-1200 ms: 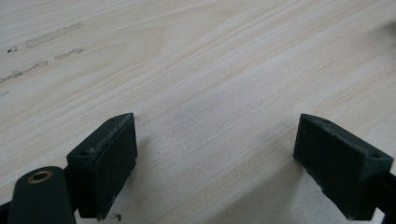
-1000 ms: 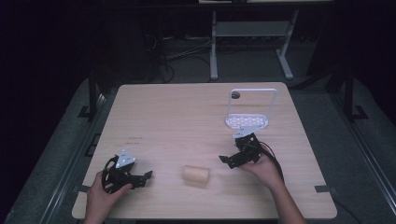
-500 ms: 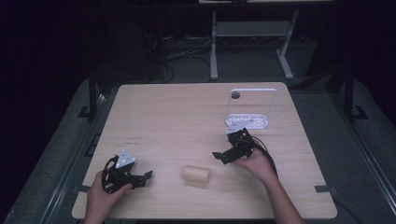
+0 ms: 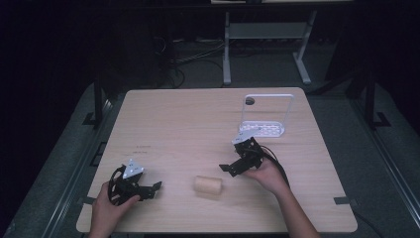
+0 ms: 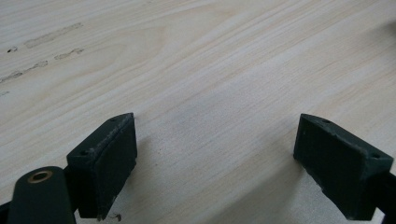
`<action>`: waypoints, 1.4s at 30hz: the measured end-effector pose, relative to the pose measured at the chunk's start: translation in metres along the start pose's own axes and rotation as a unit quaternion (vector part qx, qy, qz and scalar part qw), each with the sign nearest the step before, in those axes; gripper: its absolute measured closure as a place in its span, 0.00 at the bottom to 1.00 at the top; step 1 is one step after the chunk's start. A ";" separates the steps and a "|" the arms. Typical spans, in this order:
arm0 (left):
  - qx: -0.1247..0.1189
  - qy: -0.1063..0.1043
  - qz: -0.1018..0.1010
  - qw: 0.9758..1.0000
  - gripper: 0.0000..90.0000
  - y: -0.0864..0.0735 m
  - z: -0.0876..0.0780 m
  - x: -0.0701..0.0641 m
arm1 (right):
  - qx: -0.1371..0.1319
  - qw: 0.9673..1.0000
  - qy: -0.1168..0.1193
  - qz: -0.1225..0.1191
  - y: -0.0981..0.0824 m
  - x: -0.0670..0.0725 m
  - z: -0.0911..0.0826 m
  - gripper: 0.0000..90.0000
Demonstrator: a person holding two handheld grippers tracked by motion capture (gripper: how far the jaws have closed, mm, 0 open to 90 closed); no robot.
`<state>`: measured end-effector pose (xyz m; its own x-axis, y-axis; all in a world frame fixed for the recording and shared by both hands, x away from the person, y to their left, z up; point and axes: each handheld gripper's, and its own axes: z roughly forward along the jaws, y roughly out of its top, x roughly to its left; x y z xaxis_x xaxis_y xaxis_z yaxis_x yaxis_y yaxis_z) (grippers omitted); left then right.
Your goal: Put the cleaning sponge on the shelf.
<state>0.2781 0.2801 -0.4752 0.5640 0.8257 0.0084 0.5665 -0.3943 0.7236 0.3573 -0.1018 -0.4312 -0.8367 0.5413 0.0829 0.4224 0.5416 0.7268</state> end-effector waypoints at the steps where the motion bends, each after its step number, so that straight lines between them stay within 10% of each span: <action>1: 0.000 0.000 0.000 1.000 0.14 0.000 0.000 0.000 | 0.001 1.000 0.002 -0.002 0.000 0.001 0.000 0.01; 42: -0.001 0.000 -0.002 1.000 0.14 0.000 0.000 0.000 | 0.036 0.991 0.094 -0.088 0.014 0.055 0.025 0.01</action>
<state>0.2781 0.2798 -0.4754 0.5620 0.8271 0.0063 0.5667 -0.3906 0.7255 0.3259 -0.0483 -0.4334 -0.9470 0.3084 0.0900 0.2825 0.6658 0.6906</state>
